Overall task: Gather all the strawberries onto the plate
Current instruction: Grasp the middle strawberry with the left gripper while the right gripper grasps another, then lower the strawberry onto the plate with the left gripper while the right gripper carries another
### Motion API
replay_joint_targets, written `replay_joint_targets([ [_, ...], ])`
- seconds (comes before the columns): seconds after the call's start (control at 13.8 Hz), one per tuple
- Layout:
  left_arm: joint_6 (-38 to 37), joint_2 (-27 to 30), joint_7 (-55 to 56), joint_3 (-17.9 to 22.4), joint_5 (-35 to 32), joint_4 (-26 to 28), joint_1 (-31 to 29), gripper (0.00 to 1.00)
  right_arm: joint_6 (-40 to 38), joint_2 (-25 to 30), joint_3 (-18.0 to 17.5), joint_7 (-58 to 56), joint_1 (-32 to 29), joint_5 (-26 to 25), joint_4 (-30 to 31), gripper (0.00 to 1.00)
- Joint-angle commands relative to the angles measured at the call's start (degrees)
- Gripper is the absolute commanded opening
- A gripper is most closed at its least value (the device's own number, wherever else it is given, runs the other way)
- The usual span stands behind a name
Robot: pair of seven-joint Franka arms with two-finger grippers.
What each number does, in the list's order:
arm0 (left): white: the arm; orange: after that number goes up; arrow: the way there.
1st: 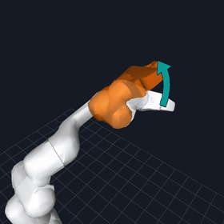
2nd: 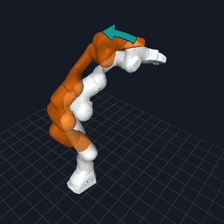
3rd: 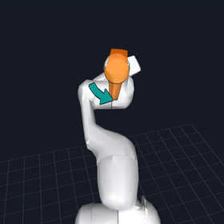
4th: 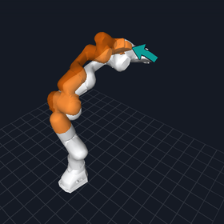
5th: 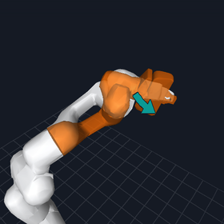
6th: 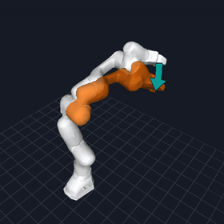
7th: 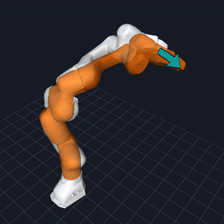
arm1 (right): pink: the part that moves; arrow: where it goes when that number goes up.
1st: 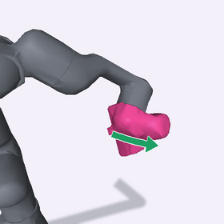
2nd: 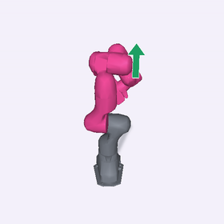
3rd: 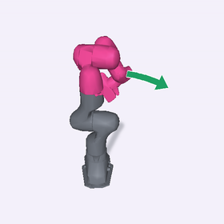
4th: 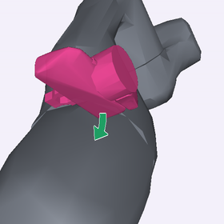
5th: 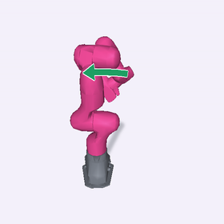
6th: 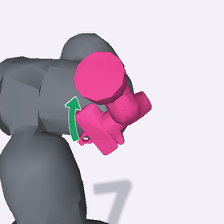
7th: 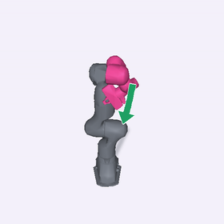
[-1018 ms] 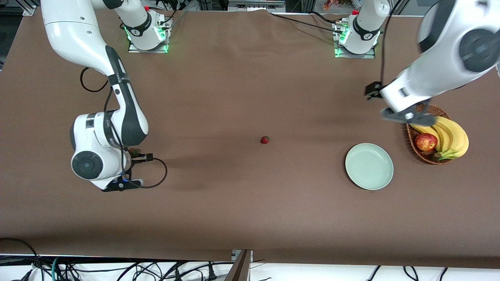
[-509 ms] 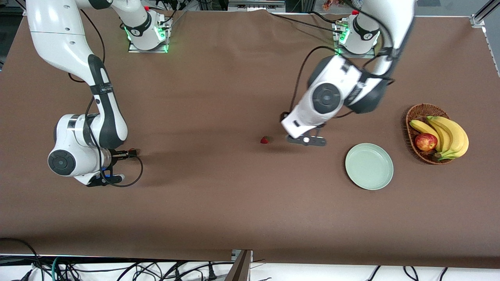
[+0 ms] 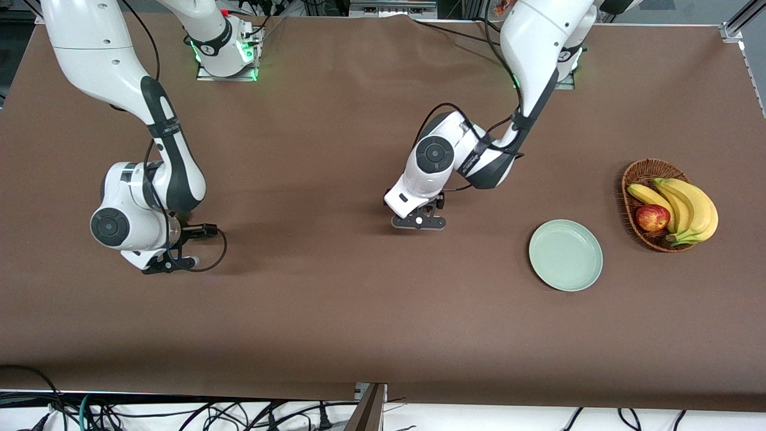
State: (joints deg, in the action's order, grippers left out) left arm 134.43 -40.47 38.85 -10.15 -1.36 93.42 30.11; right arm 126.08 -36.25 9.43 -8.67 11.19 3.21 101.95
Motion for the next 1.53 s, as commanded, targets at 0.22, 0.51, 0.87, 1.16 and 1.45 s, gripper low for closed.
replay_joint_targets([
  [0.22,2.4,-3.1,3.2,0.9,-2.5,-1.6,2.8,0.69,5.9,3.2,-0.7,-0.8,-0.1,0.9,7.0,0.98],
  [0.51,2.4,-4.0,3.2,0.9,-4.3,-1.8,2.8,0.60,5.7,3.4,-0.7,-0.9,-0.2,1.2,7.1,0.56],
  [0.87,2.5,-4.0,3.2,0.9,-5.8,-2.0,2.8,0.51,5.1,3.6,-0.8,-0.8,-0.2,1.3,7.0,0.22],
  [1.16,4.0,-4.0,2.9,1.0,-5.9,-1.9,2.8,0.13,0.1,4.2,-1.8,-0.4,0.1,1.3,1.6,0.12],
  [1.45,0.7,-0.2,2.5,2.4,-6.0,-1.8,1.1,0.10,-4.9,4.1,-3.4,3.6,1.6,7.1,-2.5,0.12],
])
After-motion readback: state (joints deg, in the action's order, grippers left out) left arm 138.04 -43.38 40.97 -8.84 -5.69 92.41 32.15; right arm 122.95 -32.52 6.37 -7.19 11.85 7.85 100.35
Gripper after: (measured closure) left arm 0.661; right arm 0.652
